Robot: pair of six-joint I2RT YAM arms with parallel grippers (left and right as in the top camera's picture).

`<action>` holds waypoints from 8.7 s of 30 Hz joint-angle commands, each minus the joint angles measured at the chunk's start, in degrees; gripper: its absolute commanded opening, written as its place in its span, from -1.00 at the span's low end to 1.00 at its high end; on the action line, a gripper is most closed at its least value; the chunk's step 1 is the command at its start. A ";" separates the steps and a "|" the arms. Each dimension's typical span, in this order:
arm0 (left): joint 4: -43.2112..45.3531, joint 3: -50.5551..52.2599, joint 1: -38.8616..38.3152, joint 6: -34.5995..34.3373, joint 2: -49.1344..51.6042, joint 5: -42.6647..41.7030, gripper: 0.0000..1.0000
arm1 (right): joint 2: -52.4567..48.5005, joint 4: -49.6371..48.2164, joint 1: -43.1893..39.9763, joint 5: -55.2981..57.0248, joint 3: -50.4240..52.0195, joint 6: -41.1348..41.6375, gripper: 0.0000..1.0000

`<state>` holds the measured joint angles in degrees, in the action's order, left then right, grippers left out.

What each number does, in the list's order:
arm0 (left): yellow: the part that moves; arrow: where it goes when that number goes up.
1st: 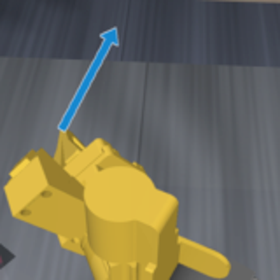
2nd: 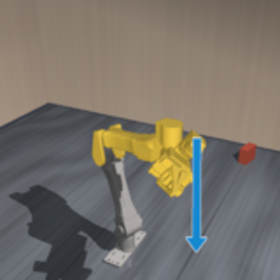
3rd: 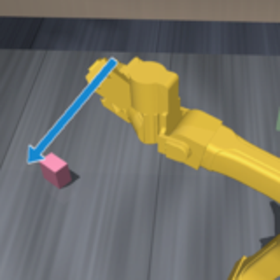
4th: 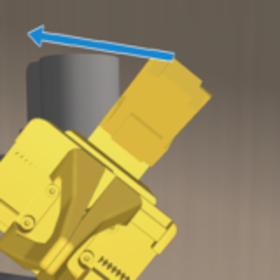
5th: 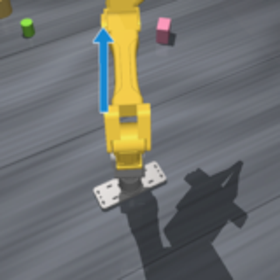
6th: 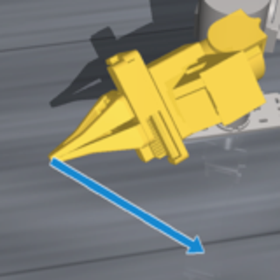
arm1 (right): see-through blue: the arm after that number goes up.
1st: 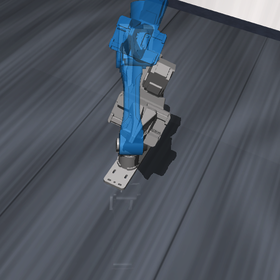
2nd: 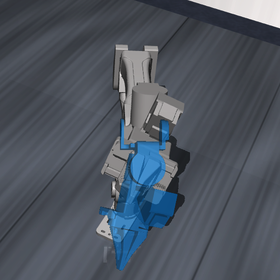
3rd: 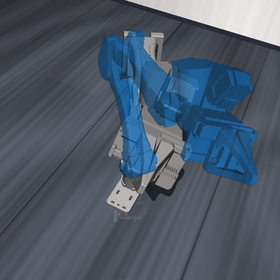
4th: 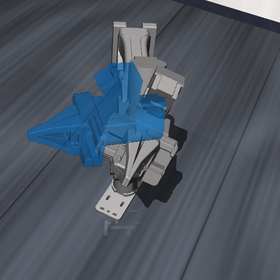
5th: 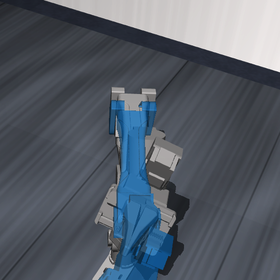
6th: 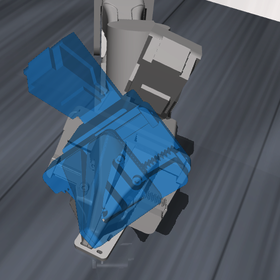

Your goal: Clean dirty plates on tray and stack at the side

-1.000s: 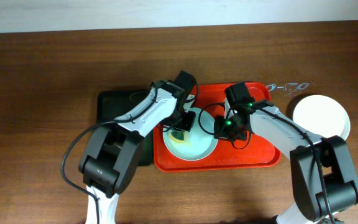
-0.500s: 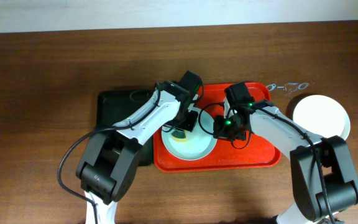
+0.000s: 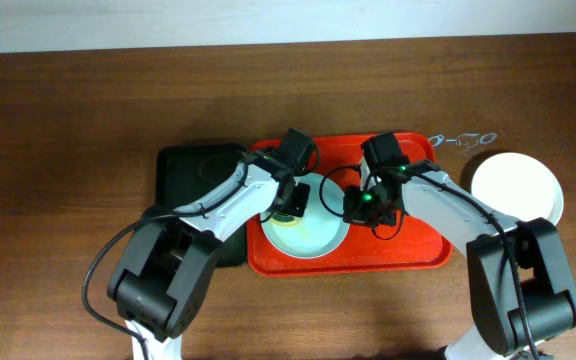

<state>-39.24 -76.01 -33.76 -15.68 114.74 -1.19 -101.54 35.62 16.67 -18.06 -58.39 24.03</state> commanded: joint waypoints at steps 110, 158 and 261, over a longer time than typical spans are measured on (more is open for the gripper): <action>-17.99 -3.04 15.52 2.75 -15.98 0.20 -0.95 | -0.20 -1.29 0.63 -0.83 -0.66 0.26 -0.90; -11.43 0.52 26.53 2.89 -32.04 5.51 0.98 | -0.20 -1.53 0.63 0.70 -0.66 0.28 0.10; -10.58 -0.96 45.66 -1.64 -35.36 3.08 0.98 | -0.20 -4.39 3.30 7.89 1.20 0.46 -0.80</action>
<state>-49.91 -75.72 11.70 -16.58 80.25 2.76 -101.58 31.24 19.66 -10.37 -58.04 24.23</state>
